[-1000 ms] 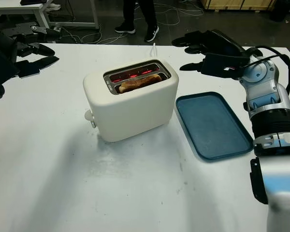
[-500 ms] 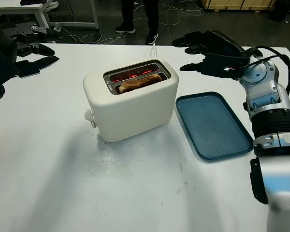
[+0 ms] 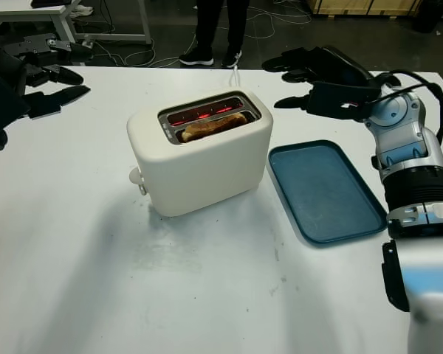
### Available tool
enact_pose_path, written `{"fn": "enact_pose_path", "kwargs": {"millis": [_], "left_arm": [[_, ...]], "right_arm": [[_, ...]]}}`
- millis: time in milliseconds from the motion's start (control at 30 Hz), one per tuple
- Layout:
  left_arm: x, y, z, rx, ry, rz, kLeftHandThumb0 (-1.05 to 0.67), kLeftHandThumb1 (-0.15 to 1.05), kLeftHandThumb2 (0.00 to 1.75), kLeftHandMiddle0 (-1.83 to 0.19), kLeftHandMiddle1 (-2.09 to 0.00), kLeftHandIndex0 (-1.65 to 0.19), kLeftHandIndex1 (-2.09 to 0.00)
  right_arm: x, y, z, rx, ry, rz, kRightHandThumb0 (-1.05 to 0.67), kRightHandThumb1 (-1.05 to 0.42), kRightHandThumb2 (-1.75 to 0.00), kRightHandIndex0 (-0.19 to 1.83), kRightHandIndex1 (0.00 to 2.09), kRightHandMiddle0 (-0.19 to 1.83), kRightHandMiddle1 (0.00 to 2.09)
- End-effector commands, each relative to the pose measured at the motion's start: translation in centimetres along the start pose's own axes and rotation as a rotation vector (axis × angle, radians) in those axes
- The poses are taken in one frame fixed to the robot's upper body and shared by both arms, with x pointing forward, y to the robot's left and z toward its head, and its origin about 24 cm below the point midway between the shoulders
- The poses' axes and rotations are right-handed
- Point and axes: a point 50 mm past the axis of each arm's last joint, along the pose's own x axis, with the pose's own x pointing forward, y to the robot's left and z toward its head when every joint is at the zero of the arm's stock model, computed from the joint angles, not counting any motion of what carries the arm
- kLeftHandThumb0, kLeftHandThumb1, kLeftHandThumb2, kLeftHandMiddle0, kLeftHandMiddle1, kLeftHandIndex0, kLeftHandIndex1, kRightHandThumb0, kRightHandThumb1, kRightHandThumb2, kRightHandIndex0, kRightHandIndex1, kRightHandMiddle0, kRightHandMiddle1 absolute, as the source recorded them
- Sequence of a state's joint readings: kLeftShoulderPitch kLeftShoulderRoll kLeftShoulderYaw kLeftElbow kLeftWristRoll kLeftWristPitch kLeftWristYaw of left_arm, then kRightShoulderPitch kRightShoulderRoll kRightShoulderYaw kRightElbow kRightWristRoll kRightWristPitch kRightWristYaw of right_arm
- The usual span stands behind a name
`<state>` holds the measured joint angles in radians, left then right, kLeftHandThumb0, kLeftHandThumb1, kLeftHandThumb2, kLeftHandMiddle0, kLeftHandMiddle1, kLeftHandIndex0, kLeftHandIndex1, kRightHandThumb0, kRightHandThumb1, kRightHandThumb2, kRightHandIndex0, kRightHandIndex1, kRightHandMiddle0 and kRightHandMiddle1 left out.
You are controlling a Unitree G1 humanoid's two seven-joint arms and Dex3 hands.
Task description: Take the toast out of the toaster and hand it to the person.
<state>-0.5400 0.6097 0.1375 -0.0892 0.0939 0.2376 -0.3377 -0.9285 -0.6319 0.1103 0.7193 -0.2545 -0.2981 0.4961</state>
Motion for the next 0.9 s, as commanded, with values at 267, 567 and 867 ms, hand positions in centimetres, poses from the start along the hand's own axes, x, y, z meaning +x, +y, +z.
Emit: {"fn": "enact_pose_path", "kwargs": {"millis": [267,567,867], "left_arm": [[-0.12,-0.07,-0.13,-0.001,0.006,0.004,-0.39,0.92,0.15,-0.32,-0.97,-0.49,-0.49],[-0.06,-0.06,0.01,0.018,-0.004,0.004,-0.39,0.92,0.14,-0.33,-0.98,-0.50,-0.51],[-0.09,-0.03,-0.10,-0.014,0.008,0.004,-0.41,0.92,0.15,-0.31,-0.98,-0.48,-0.50]], "right_arm": [[0.04,-0.17,0.20,-0.008,-0.002,-0.007,-0.42,-0.91,0.00,0.58,0.00,0.55,0.00],[0.03,-0.29,0.14,-0.002,-0.006,-0.005,-0.43,-0.90,0.00,0.58,0.00,0.55,0.00],[0.08,-0.25,0.16,-0.013,-0.004,-0.003,-0.41,-0.91,0.00,0.59,0.00,0.55,0.00]]}}
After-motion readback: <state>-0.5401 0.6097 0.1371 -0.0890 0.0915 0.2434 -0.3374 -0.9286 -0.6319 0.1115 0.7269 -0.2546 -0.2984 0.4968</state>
